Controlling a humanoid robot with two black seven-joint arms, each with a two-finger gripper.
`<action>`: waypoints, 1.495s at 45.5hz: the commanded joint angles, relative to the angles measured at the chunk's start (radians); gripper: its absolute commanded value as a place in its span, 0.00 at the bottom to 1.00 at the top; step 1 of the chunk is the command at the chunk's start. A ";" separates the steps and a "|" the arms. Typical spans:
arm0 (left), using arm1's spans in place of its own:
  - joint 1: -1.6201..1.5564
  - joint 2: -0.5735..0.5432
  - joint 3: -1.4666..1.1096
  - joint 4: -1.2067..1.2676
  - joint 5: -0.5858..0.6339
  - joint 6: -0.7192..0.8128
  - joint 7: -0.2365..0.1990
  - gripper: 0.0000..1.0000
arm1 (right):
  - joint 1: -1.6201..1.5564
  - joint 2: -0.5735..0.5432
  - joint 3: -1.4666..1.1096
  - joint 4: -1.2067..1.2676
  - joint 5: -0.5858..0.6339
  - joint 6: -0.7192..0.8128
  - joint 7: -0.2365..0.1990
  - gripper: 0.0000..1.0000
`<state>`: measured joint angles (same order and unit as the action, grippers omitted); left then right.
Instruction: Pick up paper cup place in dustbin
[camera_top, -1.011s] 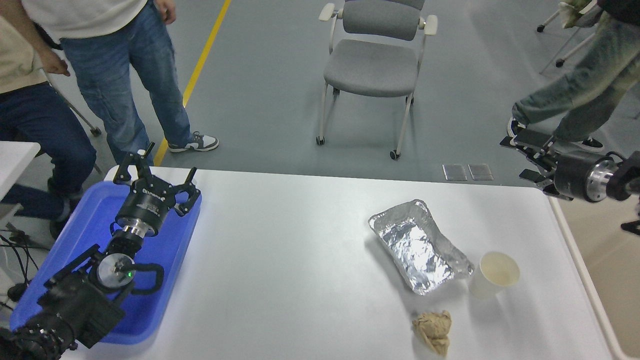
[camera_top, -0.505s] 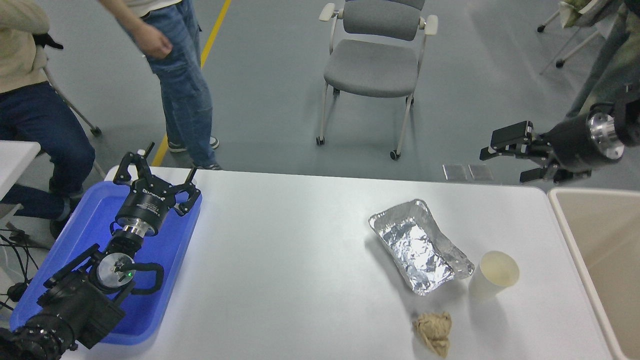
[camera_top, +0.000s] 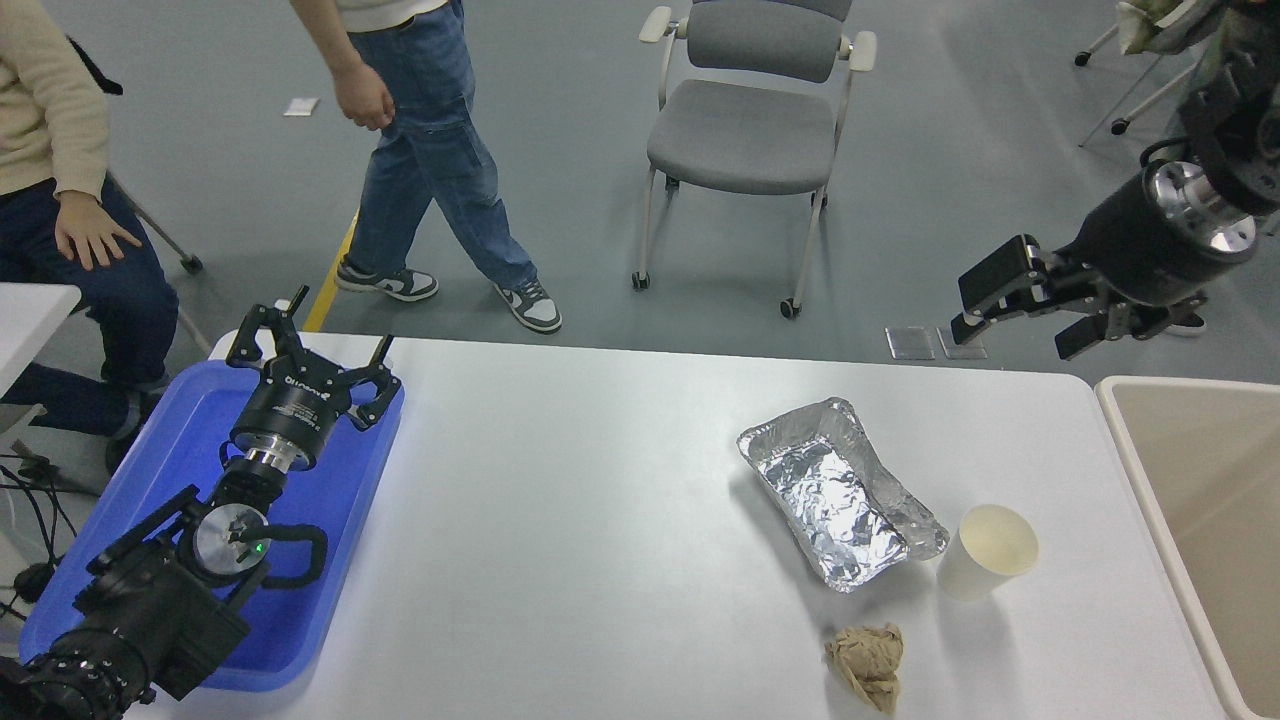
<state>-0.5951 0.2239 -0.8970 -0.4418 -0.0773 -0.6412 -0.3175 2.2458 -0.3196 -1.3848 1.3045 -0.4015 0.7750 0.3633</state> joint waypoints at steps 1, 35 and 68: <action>0.000 0.000 0.001 0.000 0.001 0.000 0.000 1.00 | 0.035 0.039 0.013 0.045 -0.046 0.010 -0.060 1.00; 0.000 0.000 0.000 0.000 -0.001 0.000 0.000 1.00 | 0.071 -0.001 0.015 0.048 -0.033 0.010 -0.056 1.00; 0.000 0.000 0.000 0.000 0.001 -0.002 0.000 1.00 | -0.167 -0.118 0.047 0.039 -0.045 -0.124 -0.061 1.00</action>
<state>-0.5953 0.2239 -0.8974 -0.4419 -0.0777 -0.6428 -0.3175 2.1842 -0.4057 -1.3506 1.3431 -0.4375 0.7518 0.3049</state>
